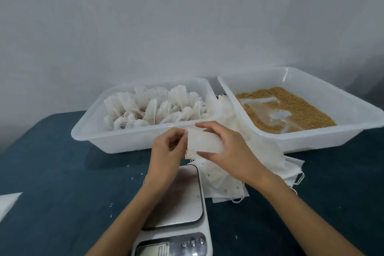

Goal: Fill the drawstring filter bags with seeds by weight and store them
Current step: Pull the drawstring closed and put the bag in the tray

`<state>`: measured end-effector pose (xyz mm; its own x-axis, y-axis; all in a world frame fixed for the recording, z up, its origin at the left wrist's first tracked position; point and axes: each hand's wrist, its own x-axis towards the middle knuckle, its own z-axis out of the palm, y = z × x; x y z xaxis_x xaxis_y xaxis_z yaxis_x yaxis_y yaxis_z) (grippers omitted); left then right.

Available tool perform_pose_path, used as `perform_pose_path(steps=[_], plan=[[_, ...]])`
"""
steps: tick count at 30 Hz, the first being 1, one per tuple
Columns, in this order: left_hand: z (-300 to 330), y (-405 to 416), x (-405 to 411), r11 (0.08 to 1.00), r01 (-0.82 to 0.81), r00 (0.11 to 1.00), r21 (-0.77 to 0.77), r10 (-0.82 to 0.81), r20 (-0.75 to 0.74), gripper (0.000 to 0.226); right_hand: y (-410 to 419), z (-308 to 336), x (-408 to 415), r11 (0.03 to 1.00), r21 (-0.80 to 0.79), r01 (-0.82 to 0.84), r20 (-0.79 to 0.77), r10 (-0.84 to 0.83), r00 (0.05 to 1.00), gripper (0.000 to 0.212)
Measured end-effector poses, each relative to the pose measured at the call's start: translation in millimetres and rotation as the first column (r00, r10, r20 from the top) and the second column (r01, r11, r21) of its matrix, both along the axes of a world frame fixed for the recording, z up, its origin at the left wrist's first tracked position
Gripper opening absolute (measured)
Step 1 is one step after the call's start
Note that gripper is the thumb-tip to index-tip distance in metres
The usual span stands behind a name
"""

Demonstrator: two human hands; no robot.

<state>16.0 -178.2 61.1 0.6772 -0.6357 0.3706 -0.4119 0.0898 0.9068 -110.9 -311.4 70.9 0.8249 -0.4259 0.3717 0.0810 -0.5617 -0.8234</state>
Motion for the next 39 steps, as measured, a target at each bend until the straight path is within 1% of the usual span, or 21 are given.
perform_pose_path(steps=[2,4,7,9,11,12,13,14,15,16,17,18,20,22,24,26,28,32,35,37,39], plan=[[-2.1,3.5,3.4,1.000,0.002,0.999,0.001,-0.002,-0.037,0.017,-1.2,-3.7,3.1,0.991,0.130,-0.031,0.066,0.023,0.998,0.033],[-2.6,6.6,6.3,1.000,0.007,0.996,-0.018,-0.008,-0.089,0.015,-0.3,-5.4,3.4,0.947,0.313,-0.068,0.126,0.029,0.992,0.014],[1.5,9.7,1.7,0.995,0.104,0.972,-0.002,-0.102,-0.214,0.012,2.3,-6.6,3.9,0.863,0.502,-0.060,0.143,-0.014,0.990,0.037],[2.3,10.5,-6.2,0.982,0.187,0.940,0.027,-0.171,-0.297,0.012,2.3,-6.2,3.1,0.827,0.558,-0.071,0.159,-0.022,0.987,0.037],[1.8,11.1,-11.4,0.982,0.186,0.928,0.026,-0.167,-0.334,0.010,3.7,-6.8,3.5,0.839,0.543,-0.011,0.136,-0.075,0.988,0.031],[2.1,11.5,-11.9,0.985,0.170,0.926,0.019,-0.153,-0.346,0.009,4.4,-8.7,4.0,0.883,0.464,0.069,0.121,-0.140,0.983,0.024],[2.6,10.9,-12.0,0.988,0.154,0.926,0.016,-0.139,-0.352,0.010,4.6,-10.9,3.6,0.925,0.338,0.171,0.123,-0.224,0.967,0.019],[3.2,12.0,-10.4,0.991,0.134,0.929,0.020,-0.119,-0.349,0.012,7.8,-12.6,4.0,0.940,0.186,0.286,0.155,-0.316,0.936,0.023],[2.9,11.2,-9.2,0.992,0.122,0.934,0.022,-0.107,-0.340,0.016,9.2,-13.4,3.5,0.924,0.042,0.380,0.225,-0.379,0.898,0.031],[2.9,10.7,-8.0,0.993,0.114,0.941,0.024,-0.100,-0.323,0.022,9.5,-13.1,3.4,0.902,-0.058,0.428,0.321,-0.389,0.864,0.032],[2.7,10.0,-8.1,0.993,0.113,0.948,0.022,-0.102,-0.301,0.028,8.9,-13.5,2.7,0.900,-0.113,0.420,0.393,-0.348,0.851,0.027],[3.1,9.6,-9.1,0.993,0.118,0.955,0.019,-0.108,-0.278,0.032,9.0,-13.7,1.8,0.923,-0.140,0.357,0.419,-0.272,0.866,0.019],[5.8,10.5,-13.5,0.990,0.144,0.962,0.007,-0.138,-0.235,0.039,11.4,-14.0,1.8,0.987,-0.077,0.138,0.324,-0.106,0.940,0.012],[8.9,12.0,-17.0,0.981,0.194,0.958,-0.021,-0.193,-0.214,0.042,17.3,-13.6,2.9,0.997,0.067,-0.045,0.181,0.032,0.983,0.019],[10.1,12.1,-17.3,0.973,0.224,0.952,-0.046,-0.229,-0.201,0.045,21.8,-13.9,3.4,0.970,0.192,-0.152,0.164,0.121,0.979,0.025],[7.7,11.2,-14.7,0.970,0.236,0.953,-0.063,-0.243,-0.183,0.046,21.1,-12.5,3.2,0.927,0.304,-0.218,0.213,0.157,0.964,0.022],[4.5,9.8,-11.8,0.967,0.248,0.953,-0.065,-0.256,-0.163,0.043,16.2,-9.3,1.9,0.900,0.374,-0.223,0.229,0.143,0.963,0.017],[0.8,9.4,-9.0,0.960,0.274,0.950,-0.057,-0.280,-0.141,0.031,10.4,-5.2,0.4,0.885,0.437,-0.158,0.210,0.070,0.975,0.011],[-0.7,8.0,-11.9,0.962,0.271,0.960,-0.019,-0.271,-0.074,0.036,7.6,-4.9,1.2,0.874,0.471,-0.122,0.218,0.019,0.976,0.009],[-0.9,7.3,-14.8,0.962,0.272,0.960,0.003,-0.272,-0.063,0.040,7.2,-5.4,1.4,0.891,0.437,-0.125,0.225,0.026,0.974,0.013],[-0.5,7.7,-15.8,0.964,0.263,0.964,0.030,-0.261,-0.057,0.033,9.7,-7.6,2.2,0.933,0.338,-0.123,0.234,0.044,0.971,0.013]])
